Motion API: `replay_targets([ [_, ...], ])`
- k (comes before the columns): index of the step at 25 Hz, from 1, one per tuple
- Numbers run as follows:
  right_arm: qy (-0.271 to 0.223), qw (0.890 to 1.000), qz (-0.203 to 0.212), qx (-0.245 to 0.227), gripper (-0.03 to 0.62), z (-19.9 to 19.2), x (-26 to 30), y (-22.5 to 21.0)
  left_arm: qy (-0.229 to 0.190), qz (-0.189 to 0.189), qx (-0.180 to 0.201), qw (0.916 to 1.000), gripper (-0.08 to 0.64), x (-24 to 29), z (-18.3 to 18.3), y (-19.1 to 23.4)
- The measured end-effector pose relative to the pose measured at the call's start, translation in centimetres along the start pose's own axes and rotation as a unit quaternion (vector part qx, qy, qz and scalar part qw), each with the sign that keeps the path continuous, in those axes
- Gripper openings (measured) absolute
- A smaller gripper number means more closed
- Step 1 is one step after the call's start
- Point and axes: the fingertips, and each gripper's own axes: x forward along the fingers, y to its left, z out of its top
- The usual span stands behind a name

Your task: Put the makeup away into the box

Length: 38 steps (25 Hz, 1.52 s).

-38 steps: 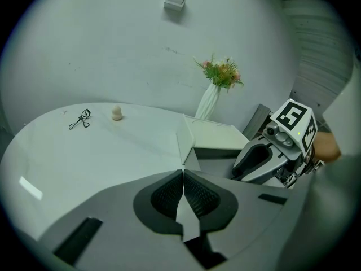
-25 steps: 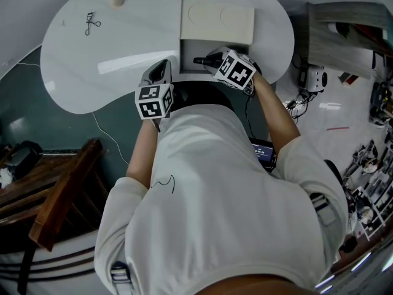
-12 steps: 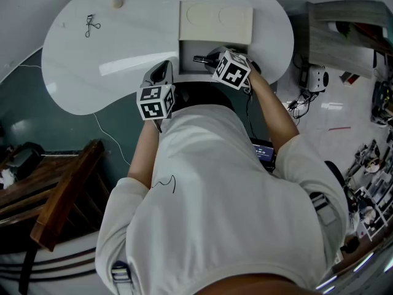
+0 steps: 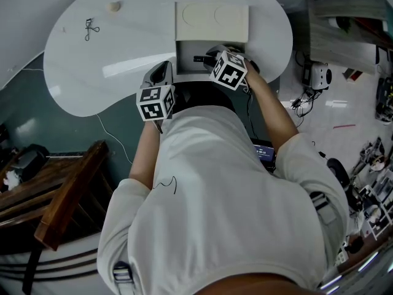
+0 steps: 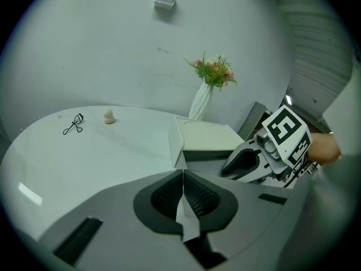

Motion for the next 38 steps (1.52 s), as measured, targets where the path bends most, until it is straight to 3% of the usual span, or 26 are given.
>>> replay_targets([
  [4,-0.024,1.0,-0.018,0.005,0.146,0.4,-1.1,-0.2,-0.01,0.006,-0.006,0.9999,0.021,-0.5,0.4,-0.4],
  [9,-0.075,0.993,-0.07,0.059,-0.002,1.2,-3.1,-0.5,-0.012,-0.014,0.015,0.9997,0.021,-0.5,0.9,-1.6],
  [13,-0.118,0.978,-0.107,0.133,-0.002,1.5,-4.6,-0.3,-0.016,-0.044,0.041,0.998,0.021,-0.1,1.7,-2.7],
  [17,-0.157,0.951,-0.167,0.207,-0.003,1.1,-6.4,-0.2,-0.023,-0.075,0.064,0.9949,0.021,-0.3,2.1,-4.0],
  [22,-0.232,0.891,-0.247,0.302,-0.003,1.3,-10.2,1.1,-0.041,-0.104,0.084,0.9902,0.021,-2.7,2.3,-5.3],
  [25,-0.25,0.866,-0.285,0.326,-0.003,1.2,-11.4,2.4,-0.057,-0.115,0.098,0.9868,0.021,-4.2,2.2,-5.7],
  [34,-0.299,0.823,-0.351,0.332,-0.003,1.6,-15.8,7.6,-0.11,-0.129,0.122,0.9779,0.021,-9.6,1.6,-7.5],
  [38,-0.308,0.813,-0.366,0.332,-0.003,0.5,-17.7,9.1,-0.134,-0.138,0.135,0.9721,0.021,-11.3,1.4,-10.2],
])
